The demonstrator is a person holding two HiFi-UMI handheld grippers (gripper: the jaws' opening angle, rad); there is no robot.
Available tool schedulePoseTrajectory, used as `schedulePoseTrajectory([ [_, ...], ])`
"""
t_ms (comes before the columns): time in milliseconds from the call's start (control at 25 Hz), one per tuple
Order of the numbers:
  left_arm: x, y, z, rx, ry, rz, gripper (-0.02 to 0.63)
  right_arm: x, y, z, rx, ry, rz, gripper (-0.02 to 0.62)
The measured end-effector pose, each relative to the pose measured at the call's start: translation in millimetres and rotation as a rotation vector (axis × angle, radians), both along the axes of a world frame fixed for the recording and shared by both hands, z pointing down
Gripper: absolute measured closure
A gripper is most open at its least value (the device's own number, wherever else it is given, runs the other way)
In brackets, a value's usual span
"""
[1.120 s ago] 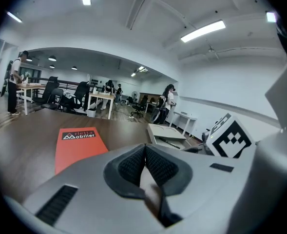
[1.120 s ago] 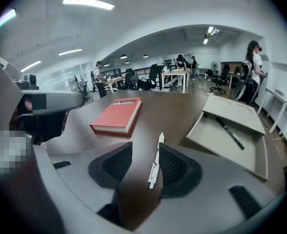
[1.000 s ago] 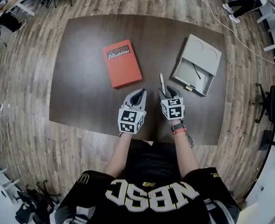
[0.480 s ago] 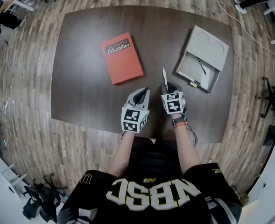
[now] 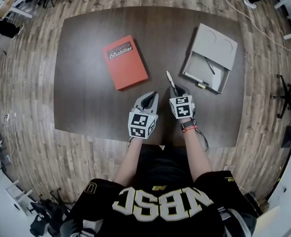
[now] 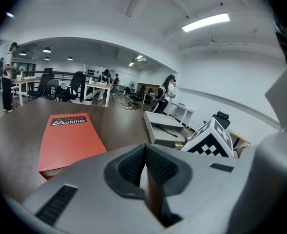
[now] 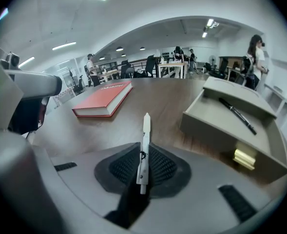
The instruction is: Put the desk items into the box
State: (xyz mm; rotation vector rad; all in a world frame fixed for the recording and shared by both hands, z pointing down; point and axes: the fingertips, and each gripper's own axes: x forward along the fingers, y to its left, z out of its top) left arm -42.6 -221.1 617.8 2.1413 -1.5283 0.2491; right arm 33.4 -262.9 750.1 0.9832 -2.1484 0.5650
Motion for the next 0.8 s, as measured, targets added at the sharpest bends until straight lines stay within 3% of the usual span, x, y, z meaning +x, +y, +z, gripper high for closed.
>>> schedulePoseTrajectory([
  [360,6.4,-4.4,-6.7,0.020,-0.006,0.037,0.591,12.4,13.1,-14.4,0.004,-0.068,0.000,0.537],
  [800,39.2,-18.5,-7.7,0.032,0.003,0.144,0.591,64.7,20.0,-48.9,0.062,-0.006,-0.063,0.535],
])
